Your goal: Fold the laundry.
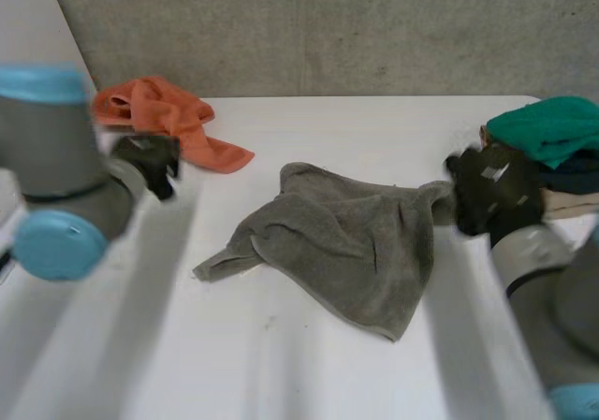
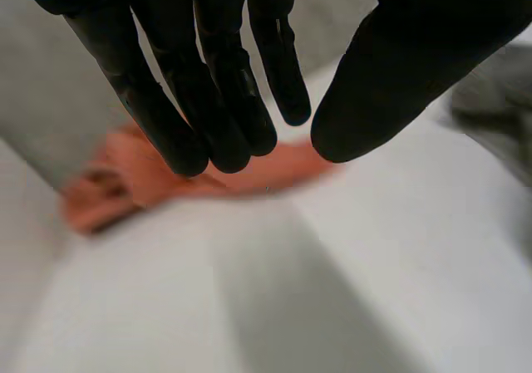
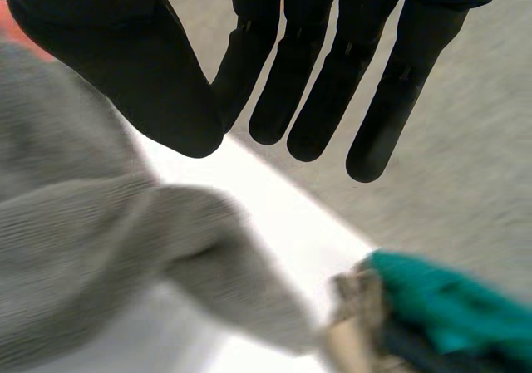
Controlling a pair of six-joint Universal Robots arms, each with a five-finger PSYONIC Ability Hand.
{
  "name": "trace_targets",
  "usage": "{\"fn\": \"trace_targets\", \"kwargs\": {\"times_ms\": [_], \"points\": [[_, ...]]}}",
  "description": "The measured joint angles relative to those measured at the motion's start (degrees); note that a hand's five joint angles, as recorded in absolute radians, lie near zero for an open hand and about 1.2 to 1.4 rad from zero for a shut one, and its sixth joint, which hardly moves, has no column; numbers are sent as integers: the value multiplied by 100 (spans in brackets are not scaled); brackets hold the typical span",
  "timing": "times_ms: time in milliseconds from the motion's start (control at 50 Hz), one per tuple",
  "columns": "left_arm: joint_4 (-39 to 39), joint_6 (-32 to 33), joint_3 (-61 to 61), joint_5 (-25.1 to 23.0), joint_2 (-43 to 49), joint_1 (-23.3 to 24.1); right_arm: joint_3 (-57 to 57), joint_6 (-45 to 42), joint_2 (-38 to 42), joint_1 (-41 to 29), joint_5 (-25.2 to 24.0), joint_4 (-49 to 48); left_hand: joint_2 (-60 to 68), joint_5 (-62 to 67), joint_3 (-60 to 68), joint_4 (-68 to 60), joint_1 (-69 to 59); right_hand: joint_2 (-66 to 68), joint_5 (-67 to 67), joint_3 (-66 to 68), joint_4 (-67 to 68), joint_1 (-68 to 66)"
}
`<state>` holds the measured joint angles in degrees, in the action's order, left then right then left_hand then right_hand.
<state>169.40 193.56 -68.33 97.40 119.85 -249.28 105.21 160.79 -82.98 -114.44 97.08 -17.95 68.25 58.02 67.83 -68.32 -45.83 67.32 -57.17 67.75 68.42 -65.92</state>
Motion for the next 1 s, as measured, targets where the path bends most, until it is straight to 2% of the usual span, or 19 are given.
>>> {"fn": "trace_targets", "kwargs": {"times_ms": [100, 160, 200, 220, 260, 280, 300, 320, 340, 360, 460, 660, 720, 940, 1000], "points": [[118, 292, -182, -443, -746, -505, -297, -397, -474, 475, -566, 550, 0, 0, 0, 0, 0, -22, 7, -6, -7, 20], [74, 586, -385, -1084, -1049, -701, -380, -450, -500, 433, -1115, 1317, 3, 0, 0, -1, 0, -1670, 1616, -1666, -1708, 1526], [65, 619, -409, -1159, -1065, -710, -375, -423, -478, 399, -1167, 1416, 3, 0, 0, -1, 0, -2088, 1944, -1985, -2030, 1927], [30, 734, -502, -1412, -1066, -711, -334, -235, -352, 225, -1312, 1748, 12, 0, 12, -3, 0, -3533, 3463, -3525, -3580, 3390], [10, 780, -554, -1530, -995, -676, -238, 119, -148, -31, -1357, 1979, -187, -195, -182, 197, -225, -4173, 4212, -4166, -4235, 4049], [3, 776, -568, -1543, -955, -658, -193, 277, -62, -132, -1341, 2008, -689, -627, -665, 644, -582, -4329, 4422, -4321, -4435, 4192], [-6, 754, -575, -1540, -890, -627, -130, 471, 45, -254, -1301, 2012, -1706, -1567, -1548, 1593, -100, -4353, 4533, -4392, -4550, 4230], [-11, 738, -577, -1536, -859, -614, -98, 574, 104, -318, -1273, 2000, -1706, -1567, -1548, 1593, -100, -4353, 4565, -4410, -4582, 4230], [-36, 682, -580, -1515, -769, -578, -30, 764, 217, -440, -1200, 1945, -3090, -2969, -2937, 3009, 1150, -4353, 4609, -4415, -4592, 4230], [-65, 620, -577, -1496, -689, -544, 10, 862, 282, -508, -1153, 1900, -3690, -3667, -3623, 3702, 1754, -4353, 4619, -4415, -4592, 4230], [-327, 273, -553, -1529, -252, -364, 300, 1230, 709, -910, -682, 1353, -4470, -4510, -4417, 4542, 2189, -4353, 4629, -4415, -4592, 4230], [-636, -34, -500, -1815, 509, -122, 551, 963, 1178, -1134, -126, 314, -4550, -4609, -4492, 4597, 2240, -4314, 4077, -4281, -4244, 4066], [-623, -42, -475, -1820, 623, -91, 563, 862, 1291, -1112, -16, 26, -4550, -4609, -4492, 4597, 2240, -3911, 3802, -3928, -3945, 3726], [-488, -26, -383, -1674, 769, -36, 480, 698, 1645, -1038, 57, -337, -4550, -4608, -4492, 4597, 2240, -3371, 3337, -3379, -3460, 3213], [-474, -12, -342, -1631, 837, -5, 458, 723, 1662, -1038, 52, -357, -4550, -4608, -4492, 4597, 2240, -2685, 2723, -2728, -2811, 2501]]}}
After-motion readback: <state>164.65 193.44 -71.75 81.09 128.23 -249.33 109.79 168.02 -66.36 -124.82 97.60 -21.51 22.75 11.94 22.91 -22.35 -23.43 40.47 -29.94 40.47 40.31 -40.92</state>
